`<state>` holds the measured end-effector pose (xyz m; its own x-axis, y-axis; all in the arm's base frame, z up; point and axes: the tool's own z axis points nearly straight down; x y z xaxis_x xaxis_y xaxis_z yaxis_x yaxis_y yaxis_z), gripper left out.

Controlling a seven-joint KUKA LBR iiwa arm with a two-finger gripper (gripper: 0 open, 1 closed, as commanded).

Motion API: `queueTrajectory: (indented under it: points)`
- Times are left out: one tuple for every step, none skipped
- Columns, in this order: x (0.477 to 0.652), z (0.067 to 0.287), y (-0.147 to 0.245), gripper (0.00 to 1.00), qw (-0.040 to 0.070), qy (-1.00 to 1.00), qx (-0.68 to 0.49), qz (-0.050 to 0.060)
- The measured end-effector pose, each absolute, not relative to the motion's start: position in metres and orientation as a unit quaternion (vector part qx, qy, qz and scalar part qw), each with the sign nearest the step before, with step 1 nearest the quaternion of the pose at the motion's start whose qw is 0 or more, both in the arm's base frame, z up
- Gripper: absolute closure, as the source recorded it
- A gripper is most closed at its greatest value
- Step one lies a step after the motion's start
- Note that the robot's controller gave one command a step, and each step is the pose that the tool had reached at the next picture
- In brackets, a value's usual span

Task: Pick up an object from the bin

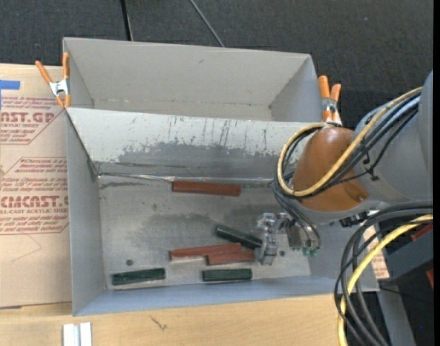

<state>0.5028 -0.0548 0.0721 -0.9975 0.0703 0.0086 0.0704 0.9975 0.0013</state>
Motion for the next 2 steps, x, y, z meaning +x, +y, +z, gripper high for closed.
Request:
queueTrajectory:
  points:
    - [0.503,0.072,-0.055,1.00,0.004,-0.999,-0.035,-0.001]
    - [0.530,0.213,-0.073,1.00,-0.002,-1.000,-0.003,0.000]
